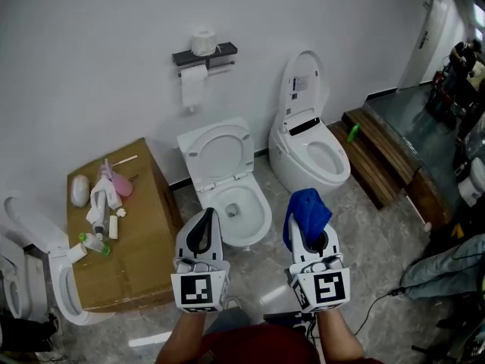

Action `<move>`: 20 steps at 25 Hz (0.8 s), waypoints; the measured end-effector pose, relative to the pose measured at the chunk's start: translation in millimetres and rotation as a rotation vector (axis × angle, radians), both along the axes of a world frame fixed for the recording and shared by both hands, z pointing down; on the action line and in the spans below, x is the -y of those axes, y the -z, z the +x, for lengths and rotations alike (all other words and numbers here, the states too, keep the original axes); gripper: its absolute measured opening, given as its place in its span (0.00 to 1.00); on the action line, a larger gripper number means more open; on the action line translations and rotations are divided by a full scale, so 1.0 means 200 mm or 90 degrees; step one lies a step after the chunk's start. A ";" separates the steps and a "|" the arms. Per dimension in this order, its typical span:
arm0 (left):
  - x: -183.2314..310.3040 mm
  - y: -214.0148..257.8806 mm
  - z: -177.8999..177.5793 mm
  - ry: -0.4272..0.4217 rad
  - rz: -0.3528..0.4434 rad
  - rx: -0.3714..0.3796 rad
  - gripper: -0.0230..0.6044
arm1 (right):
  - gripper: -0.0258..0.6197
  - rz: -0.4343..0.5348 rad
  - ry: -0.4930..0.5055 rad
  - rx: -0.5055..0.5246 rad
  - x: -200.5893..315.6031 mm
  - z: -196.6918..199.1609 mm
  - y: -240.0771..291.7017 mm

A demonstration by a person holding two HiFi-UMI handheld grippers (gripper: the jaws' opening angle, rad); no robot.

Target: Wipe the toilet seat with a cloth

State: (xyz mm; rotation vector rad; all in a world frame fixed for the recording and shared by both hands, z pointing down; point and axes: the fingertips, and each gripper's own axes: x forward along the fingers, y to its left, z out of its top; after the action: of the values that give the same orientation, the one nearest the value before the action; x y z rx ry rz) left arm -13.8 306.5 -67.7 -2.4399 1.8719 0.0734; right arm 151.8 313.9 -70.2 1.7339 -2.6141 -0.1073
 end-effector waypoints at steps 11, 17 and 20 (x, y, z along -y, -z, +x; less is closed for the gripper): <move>0.38 -0.09 -0.07 0.013 -0.010 -0.002 0.06 | 0.14 -0.019 0.016 0.004 0.42 -0.06 -0.11; 0.69 -0.15 0.02 0.064 -0.017 0.000 0.06 | 0.14 -0.036 0.065 0.017 0.81 0.03 -0.20; 0.86 -0.15 0.09 0.094 -0.012 -0.002 0.06 | 0.14 -0.040 0.087 0.030 1.02 0.11 -0.21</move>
State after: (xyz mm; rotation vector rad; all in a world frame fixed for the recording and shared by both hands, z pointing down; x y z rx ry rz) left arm 4.2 133.7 -38.0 -2.3056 2.0553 0.0526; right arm 173.3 109.4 -27.6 1.5566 -2.7357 0.0159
